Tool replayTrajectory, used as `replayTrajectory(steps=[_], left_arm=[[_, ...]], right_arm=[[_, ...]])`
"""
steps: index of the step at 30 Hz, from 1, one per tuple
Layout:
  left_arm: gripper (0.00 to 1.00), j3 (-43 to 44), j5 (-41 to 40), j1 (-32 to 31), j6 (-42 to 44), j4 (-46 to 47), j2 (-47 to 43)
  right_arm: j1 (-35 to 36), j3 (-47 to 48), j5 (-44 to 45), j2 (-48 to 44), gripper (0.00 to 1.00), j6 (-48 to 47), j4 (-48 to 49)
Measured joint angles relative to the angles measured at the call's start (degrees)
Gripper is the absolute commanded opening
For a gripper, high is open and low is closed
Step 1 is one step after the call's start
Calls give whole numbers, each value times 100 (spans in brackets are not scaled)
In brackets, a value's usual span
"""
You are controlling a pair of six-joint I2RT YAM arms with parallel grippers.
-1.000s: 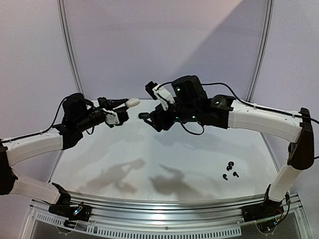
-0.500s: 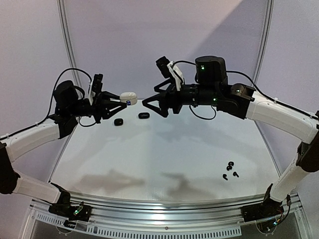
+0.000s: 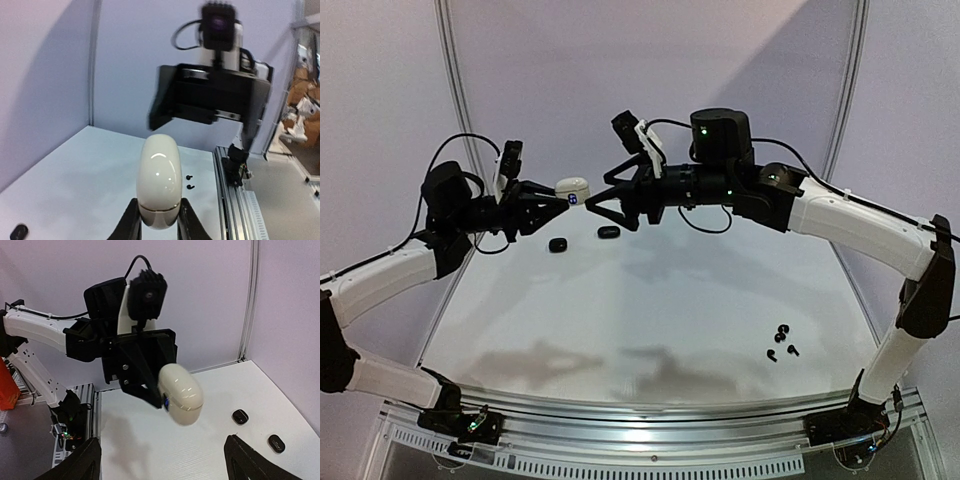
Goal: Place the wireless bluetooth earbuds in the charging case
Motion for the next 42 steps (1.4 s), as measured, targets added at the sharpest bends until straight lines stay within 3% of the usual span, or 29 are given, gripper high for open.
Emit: replayTrajectory(steps=[5,10,14,21,32,42], left_arm=[[0,297,-483,1073,-645,-905,518],[0,896,-824,2275,-999,-2761,1467],[0,1158,-804,2830,-1193,-4052,2177],[0,1696,-713,3088,-1128,-5331,3668],[0,3156,-1099,3276,422,-6839,5058],[66,3550,-1147,3370,953,-7353,5543]], right_arm=[[0,-315,592,-105,89,-2,160],[-33,-647,1086,-190,90,17,179],[-50,-717,1255,-199,91,7,168],[-55,-719,1309,-203,91,-35,160],[-66,-719,1355,-240,91,-4,153],[-70,-719,1360,-249,91,-2,151]])
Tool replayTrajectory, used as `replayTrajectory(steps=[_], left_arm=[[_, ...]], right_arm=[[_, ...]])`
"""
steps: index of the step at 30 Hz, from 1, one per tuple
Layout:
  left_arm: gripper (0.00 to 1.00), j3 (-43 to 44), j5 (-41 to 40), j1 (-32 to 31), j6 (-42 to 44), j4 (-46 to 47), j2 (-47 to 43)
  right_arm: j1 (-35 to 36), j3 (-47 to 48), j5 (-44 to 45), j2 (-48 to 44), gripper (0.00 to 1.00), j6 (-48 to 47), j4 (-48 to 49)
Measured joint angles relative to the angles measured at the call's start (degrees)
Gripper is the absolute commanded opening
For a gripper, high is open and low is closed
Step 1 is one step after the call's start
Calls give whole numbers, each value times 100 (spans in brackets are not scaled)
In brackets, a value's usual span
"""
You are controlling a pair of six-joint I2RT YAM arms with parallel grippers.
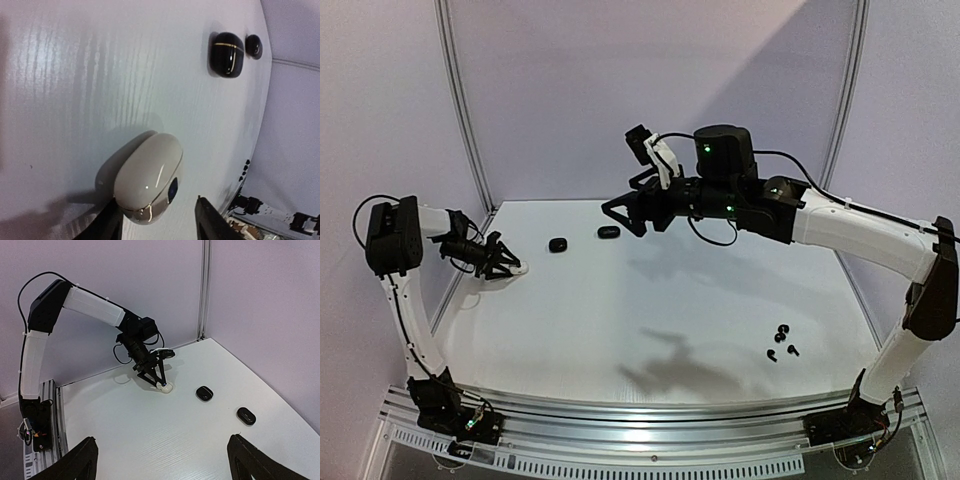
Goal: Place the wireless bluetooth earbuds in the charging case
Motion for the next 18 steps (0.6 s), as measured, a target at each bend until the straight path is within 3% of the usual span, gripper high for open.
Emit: replayTrajectory(steps=[2,3,13,18], left_arm=[[94,37,-42,9,22,-76,-2],[99,59,-28,13,33,-103,-13],[99,249,-741,7,175,-247,-378],[97,944,-1408,-140,1084,-323,-629]], right_arm=[[0,0,-2,0,91,0,0],[0,0,-2,0,91,0,0],[-4,2,35,0,92,-26,-11],[-133,66,214,0,93,131,-197]])
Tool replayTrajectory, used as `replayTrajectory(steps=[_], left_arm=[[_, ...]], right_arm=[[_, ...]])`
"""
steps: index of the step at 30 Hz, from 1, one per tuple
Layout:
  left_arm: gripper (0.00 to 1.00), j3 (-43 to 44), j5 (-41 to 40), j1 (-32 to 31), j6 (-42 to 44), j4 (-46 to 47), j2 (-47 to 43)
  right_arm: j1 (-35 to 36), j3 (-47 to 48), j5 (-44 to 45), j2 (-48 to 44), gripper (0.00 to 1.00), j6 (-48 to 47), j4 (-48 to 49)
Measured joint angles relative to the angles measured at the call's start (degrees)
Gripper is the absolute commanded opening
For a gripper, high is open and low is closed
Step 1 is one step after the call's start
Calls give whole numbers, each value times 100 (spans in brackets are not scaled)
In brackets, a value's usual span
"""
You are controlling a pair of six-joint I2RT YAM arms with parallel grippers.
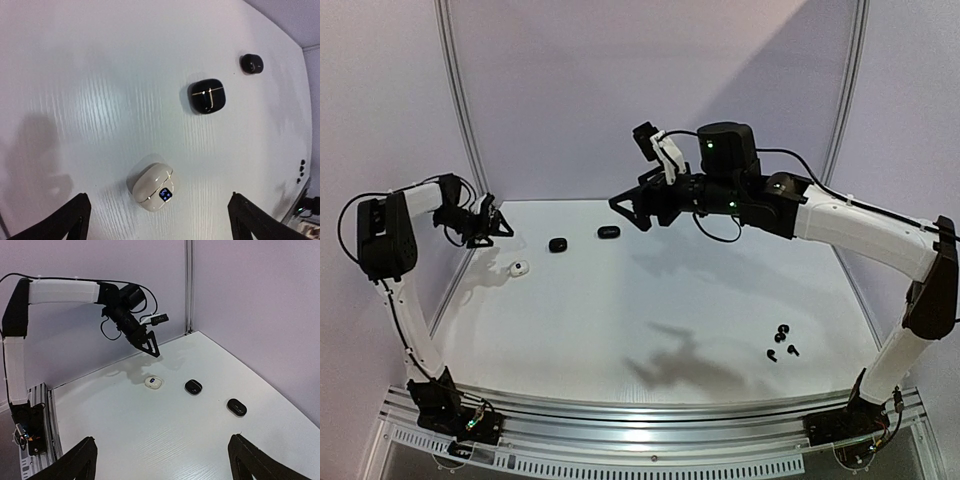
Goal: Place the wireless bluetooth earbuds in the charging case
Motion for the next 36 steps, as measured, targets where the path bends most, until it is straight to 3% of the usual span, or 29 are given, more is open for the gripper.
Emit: replayTrajectory(steps=[8,13,20,28,33,36], left_arm=[[99,1191,-409,-1279,2879,-518,52],[99,1904,-483,-1668,4242,-798,815],[99,3941,-793,-1589,4988,-1303,2474],[99,3985,-844,-1663,5438,-1786,2857],[82,4046,-813,-1676,5351,-1735,2896],[77,4127,-809,-1683,5311,-1722,2994]], right_arm=[[-284,24,140,70,94,243,-291],[-291,24,149,111,94,260,-527],[-291,24,160,111,94,326,-608],[-291,24,162,111,94,457,-662],[-291,24,162,111,94,485,-669],[-291,24,168,111,94,492,-708]])
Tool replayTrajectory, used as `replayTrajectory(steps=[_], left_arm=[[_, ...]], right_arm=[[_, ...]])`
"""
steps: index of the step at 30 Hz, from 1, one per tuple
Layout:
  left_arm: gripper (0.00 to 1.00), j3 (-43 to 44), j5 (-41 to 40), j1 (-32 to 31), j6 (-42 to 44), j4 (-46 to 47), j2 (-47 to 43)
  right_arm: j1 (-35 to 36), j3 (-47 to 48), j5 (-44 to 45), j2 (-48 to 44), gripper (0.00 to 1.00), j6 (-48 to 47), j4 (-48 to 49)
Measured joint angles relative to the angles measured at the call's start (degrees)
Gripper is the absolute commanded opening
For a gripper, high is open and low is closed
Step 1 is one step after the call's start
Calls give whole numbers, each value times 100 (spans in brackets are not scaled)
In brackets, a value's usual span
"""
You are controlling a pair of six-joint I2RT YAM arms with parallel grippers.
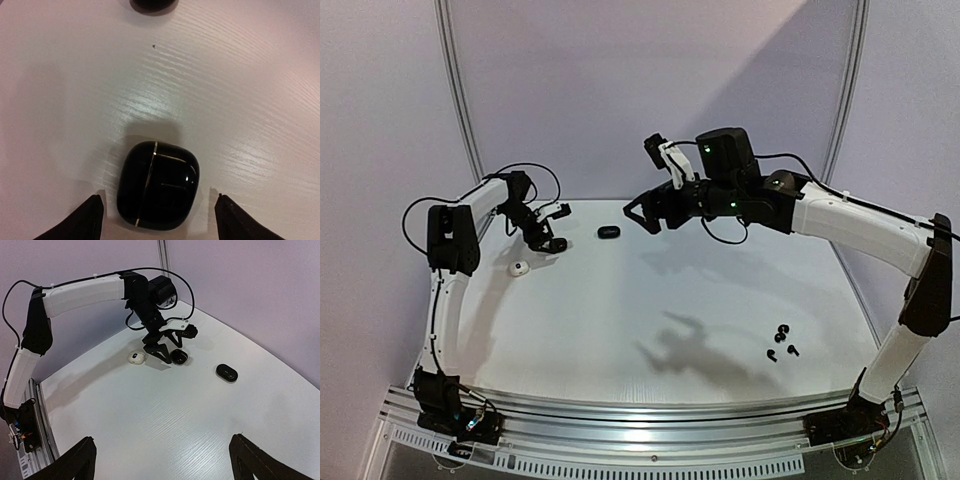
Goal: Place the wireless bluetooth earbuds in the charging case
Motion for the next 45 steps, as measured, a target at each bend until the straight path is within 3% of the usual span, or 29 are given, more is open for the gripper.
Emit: replayTrajectory(steps=[10,12,15,17,23,28,31,37,45], left_arm=[[66,20,-44,-76,-61,55,136],[58,20,-61,-105,-61,74,138],[33,15,-79,-144,-44,122,138],[24,-20,-66,-164,-57,199,136],[8,-302,-74,-177,-15,446,2],[0,-496,-125,-216,-46,549,-136],[0,-686,-175,-271,-52,570,-321],[0,-1108,-227,-573,44,767,-1429],[0,-2520,-455,-1523,966,1403,-4350]], right_arm=[[0,0,61,0,94,2,-66],[0,0,61,0,94,2,-79],[0,22,61,0,94,2,-129],[0,74,59,0,94,0,-170],[0,181,57,0,94,-2,-205],[0,184,61,0,95,-4,-221],[-33,186,55,0,95,26,-234],[-330,291,-101,31,94,358,-291],[-476,820,-455,144,90,485,-472]])
